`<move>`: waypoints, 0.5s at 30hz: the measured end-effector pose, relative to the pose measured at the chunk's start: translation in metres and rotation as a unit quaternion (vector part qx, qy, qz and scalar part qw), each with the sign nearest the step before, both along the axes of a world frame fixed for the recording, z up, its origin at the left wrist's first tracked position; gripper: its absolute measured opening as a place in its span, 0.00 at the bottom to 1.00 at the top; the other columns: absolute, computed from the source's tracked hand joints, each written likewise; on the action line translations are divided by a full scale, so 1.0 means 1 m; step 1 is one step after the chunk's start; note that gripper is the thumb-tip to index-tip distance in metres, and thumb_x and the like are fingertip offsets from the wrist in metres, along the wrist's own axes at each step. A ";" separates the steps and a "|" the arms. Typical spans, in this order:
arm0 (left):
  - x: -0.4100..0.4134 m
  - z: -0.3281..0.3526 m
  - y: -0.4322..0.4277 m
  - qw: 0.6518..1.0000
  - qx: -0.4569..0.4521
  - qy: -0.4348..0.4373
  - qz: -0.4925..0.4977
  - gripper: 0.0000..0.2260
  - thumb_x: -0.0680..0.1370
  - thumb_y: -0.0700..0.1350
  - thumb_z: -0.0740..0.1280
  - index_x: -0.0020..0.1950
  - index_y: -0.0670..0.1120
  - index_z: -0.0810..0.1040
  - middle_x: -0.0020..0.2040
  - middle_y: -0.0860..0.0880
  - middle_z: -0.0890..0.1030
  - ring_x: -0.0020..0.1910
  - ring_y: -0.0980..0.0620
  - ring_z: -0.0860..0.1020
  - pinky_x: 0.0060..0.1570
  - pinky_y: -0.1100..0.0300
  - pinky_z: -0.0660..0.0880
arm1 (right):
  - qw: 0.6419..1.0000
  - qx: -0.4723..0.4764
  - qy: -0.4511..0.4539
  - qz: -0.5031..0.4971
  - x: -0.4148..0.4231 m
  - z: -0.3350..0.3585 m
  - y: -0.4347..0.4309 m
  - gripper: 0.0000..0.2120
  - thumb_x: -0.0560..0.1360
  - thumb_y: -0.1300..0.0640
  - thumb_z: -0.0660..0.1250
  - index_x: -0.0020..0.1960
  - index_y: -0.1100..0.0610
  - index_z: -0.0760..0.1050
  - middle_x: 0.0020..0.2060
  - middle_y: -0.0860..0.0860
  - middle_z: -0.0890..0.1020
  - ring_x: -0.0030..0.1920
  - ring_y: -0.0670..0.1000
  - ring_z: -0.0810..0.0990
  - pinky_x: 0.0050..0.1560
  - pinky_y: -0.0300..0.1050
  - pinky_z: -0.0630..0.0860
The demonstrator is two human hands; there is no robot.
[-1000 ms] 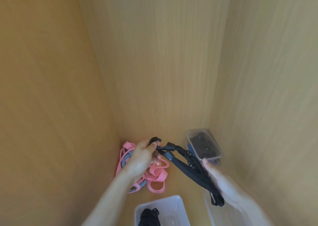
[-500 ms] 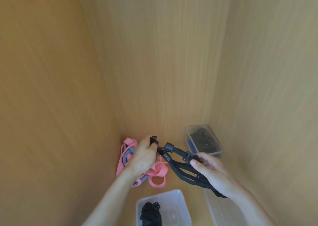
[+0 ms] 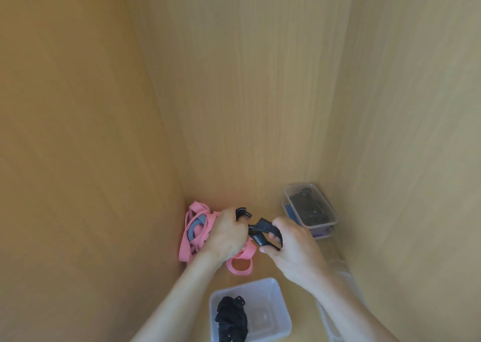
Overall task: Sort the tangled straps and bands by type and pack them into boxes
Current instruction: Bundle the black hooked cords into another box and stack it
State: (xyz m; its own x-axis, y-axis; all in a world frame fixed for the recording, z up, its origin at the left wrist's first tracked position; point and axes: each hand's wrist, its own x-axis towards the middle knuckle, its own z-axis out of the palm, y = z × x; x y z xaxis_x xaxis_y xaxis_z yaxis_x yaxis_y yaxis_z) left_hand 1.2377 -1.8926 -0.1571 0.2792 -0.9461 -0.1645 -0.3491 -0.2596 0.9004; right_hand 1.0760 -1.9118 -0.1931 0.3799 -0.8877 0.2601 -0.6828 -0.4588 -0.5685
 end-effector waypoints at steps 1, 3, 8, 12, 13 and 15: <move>0.000 -0.002 0.000 1.000 0.005 0.002 0.008 0.08 0.82 0.39 0.55 0.53 0.46 0.74 0.35 0.44 0.77 0.28 0.50 0.74 0.25 0.61 0.70 | 0.999 -0.031 0.018 -0.003 0.003 -0.003 0.001 0.18 0.71 0.48 0.77 0.42 0.47 0.65 0.38 0.41 0.76 0.38 0.48 0.76 0.44 0.47 0.74; 0.002 -0.005 0.000 1.000 0.014 0.006 0.024 0.09 0.83 0.40 0.55 0.56 0.46 0.74 0.36 0.43 0.78 0.29 0.50 0.75 0.25 0.62 0.71 | 0.992 -0.108 0.061 -0.009 0.007 -0.008 0.003 0.20 0.70 0.52 0.78 0.42 0.48 0.64 0.36 0.42 0.75 0.34 0.49 0.72 0.43 0.46 0.71; 0.011 -0.009 -0.001 0.998 0.004 0.047 0.038 0.08 0.84 0.41 0.58 0.52 0.46 0.77 0.35 0.44 0.82 0.26 0.51 0.78 0.34 0.56 0.77 | 0.984 -0.160 0.075 -0.016 0.012 -0.019 0.014 0.14 0.70 0.53 0.78 0.45 0.51 0.72 0.38 0.45 0.73 0.30 0.48 0.74 0.27 0.40 0.69; 0.020 -0.013 0.002 0.989 -0.006 0.138 0.046 0.10 0.85 0.41 0.59 0.55 0.38 0.79 0.36 0.43 0.82 0.27 0.52 0.79 0.34 0.55 0.79 | 0.999 -0.042 0.003 0.026 0.000 -0.035 0.015 0.19 0.75 0.48 0.71 0.58 0.44 0.63 0.50 0.38 0.65 0.41 0.43 0.77 0.36 0.36 0.74; 0.022 -0.014 0.002 0.986 -0.008 0.160 0.047 0.11 0.85 0.41 0.59 0.56 0.37 0.79 0.36 0.43 0.82 0.28 0.52 0.78 0.33 0.55 0.79 | 0.998 0.009 -0.047 0.036 -0.004 -0.037 0.015 0.25 0.74 0.49 0.72 0.63 0.42 0.61 0.53 0.34 0.66 0.47 0.40 0.77 0.43 0.34 0.74; 0.025 -0.014 0.002 0.980 -0.015 0.195 0.041 0.12 0.85 0.41 0.59 0.57 0.35 0.78 0.36 0.43 0.81 0.29 0.51 0.78 0.36 0.55 0.78 | 0.987 0.103 -0.119 0.034 -0.010 -0.038 0.013 0.27 0.74 0.49 0.74 0.66 0.41 0.63 0.56 0.30 0.69 0.55 0.37 0.75 0.53 0.33 0.71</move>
